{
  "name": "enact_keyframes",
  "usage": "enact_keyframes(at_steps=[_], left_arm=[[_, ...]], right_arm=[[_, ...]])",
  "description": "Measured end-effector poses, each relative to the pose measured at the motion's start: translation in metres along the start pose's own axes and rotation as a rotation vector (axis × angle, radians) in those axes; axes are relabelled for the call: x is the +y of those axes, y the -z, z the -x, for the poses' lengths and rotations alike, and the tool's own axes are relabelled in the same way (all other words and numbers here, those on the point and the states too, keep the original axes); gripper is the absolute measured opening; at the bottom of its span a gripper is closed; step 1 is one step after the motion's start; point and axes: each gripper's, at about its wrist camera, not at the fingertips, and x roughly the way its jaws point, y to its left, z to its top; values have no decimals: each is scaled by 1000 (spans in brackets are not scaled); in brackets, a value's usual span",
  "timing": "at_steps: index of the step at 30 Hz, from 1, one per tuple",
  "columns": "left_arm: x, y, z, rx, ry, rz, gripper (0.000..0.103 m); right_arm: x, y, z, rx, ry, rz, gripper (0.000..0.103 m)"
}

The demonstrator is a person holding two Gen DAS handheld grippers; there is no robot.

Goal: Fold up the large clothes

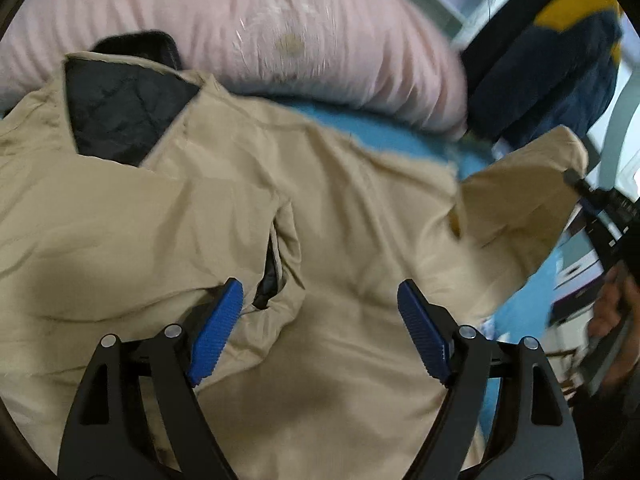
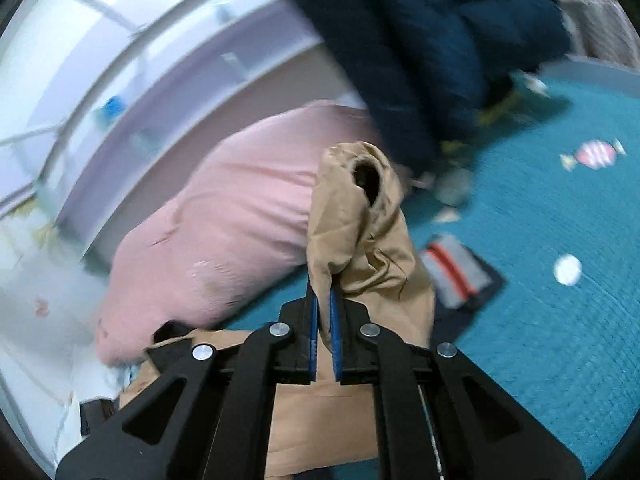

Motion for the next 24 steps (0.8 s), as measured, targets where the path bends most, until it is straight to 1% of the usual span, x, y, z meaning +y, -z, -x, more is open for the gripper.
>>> enact_keyframes(at_steps=[1,5,7,9,10,12,13,16,19,23,24], left_arm=[[3,-1,10,-22,-6,12,83],[27,-2,47,-79,-79,42,83],[43,-3,62,-89,-160,55,83],[59,-2,75,-99,-204,63,83],[69,-1,82,-102,-244,74,83],[88,3,92,-93,-308,103,83],[100,6,98,-89,-326,118,83],[129,15,111,-69,-356,162,83],[158,25,117,-35,-344,222,83],[175,34,131,-56,-332,258,83],[177,34,132,-60,-329,263,83]], right_arm=[[16,1,0,4,-21,24,5],[70,15,3,32,-92,94,5],[101,29,-3,64,-141,118,5],[125,42,-10,92,-176,135,5],[140,50,-14,110,-201,150,5],[164,63,-22,139,-241,159,5],[178,71,-27,161,-267,166,5],[217,96,-36,215,-319,204,5],[248,120,-48,269,-360,239,6],[284,164,-73,361,-391,293,6],[287,172,-78,380,-391,305,6]])
